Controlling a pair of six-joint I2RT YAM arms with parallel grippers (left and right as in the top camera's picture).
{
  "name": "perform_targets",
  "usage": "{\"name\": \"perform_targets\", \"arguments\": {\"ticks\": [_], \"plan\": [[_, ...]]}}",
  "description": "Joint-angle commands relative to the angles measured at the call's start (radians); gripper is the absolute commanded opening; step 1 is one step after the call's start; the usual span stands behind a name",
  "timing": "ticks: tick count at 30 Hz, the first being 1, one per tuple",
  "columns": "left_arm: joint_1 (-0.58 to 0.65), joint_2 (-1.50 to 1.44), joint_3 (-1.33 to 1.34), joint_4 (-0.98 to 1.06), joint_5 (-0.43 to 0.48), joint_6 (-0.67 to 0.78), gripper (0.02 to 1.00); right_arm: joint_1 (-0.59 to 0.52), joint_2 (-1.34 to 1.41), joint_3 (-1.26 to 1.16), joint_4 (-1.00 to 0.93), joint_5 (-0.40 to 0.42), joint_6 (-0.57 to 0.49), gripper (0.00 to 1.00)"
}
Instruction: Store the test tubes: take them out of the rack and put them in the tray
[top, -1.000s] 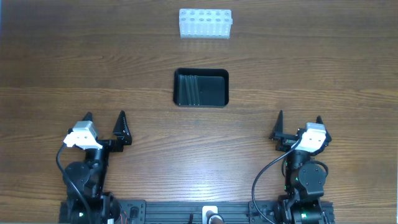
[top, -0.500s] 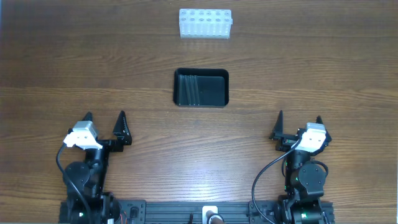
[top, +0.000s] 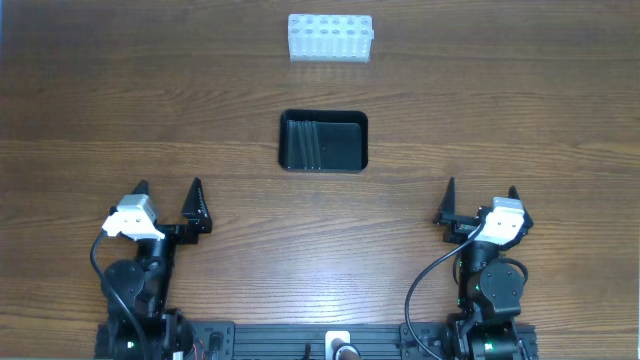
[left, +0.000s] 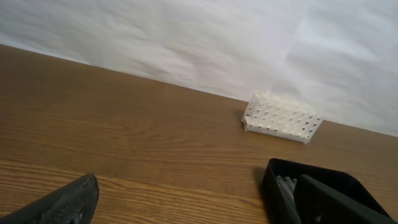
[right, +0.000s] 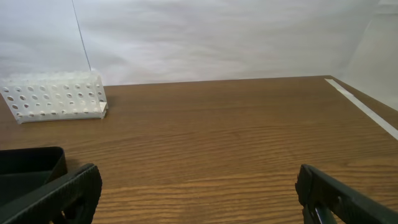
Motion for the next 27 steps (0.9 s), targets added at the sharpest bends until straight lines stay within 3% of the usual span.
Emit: {"name": "perform_targets", "arguments": {"ticks": [1,18,27], "plan": [[0.005,-0.004,-0.004,-0.001,0.013,-0.011,0.998,0.000,-0.009,-0.006,-0.003,0.013,-0.001,0.993],[-0.024,-0.005,-0.004,-0.005,-0.018,-0.004,1.000,0.000,-0.009,-0.006,-0.003,0.013,-0.001,0.993],[-0.040,-0.005,-0.004,-0.005,-0.013,0.282,1.000,0.000,-0.009,-0.006,-0.003,0.013,-0.001,0.991]]}}
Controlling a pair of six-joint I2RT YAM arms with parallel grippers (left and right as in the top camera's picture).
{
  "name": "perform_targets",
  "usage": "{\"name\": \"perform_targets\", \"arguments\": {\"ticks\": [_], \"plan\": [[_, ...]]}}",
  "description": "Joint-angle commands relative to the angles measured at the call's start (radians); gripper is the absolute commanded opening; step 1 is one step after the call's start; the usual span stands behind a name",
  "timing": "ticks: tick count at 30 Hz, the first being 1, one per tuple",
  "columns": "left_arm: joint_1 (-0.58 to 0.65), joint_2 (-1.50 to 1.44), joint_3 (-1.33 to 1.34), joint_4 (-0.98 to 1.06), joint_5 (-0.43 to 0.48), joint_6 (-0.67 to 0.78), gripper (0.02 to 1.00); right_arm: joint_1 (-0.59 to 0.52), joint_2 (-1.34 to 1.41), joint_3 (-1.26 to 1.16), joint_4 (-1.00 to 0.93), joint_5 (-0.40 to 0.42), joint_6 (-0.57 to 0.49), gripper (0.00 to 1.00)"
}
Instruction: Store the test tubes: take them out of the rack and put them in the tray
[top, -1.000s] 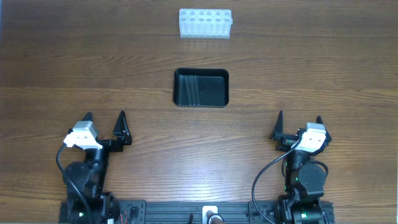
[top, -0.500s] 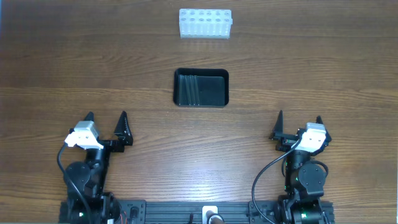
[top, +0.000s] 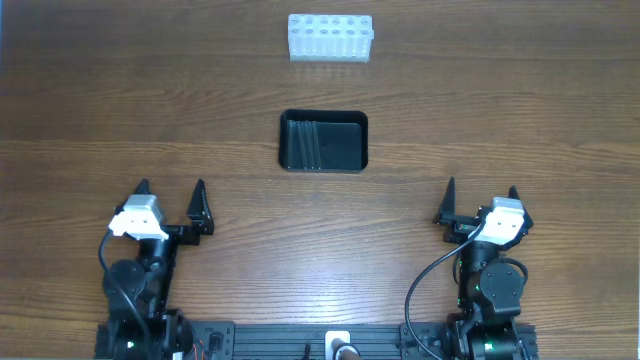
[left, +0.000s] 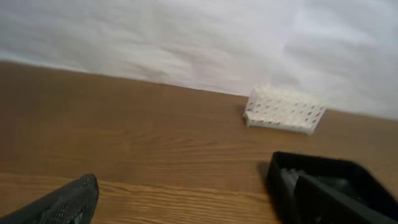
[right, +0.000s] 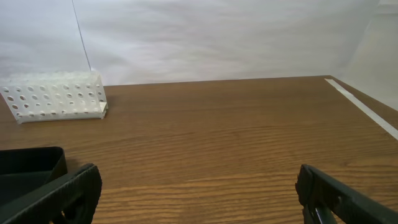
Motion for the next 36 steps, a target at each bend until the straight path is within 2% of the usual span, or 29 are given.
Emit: {"name": "perform_targets", "arguments": {"ticks": [1,36], "plan": [[-0.018,-0.005,-0.004,-0.005,-0.008,0.196,1.000,0.000,-0.009,-0.006,-0.003,0.013,-0.001,0.991],[-0.019,-0.004,-0.004,-0.005,-0.008,0.213,1.000,0.000,-0.009,-0.006,-0.003,0.013,-0.001,0.989]]}}
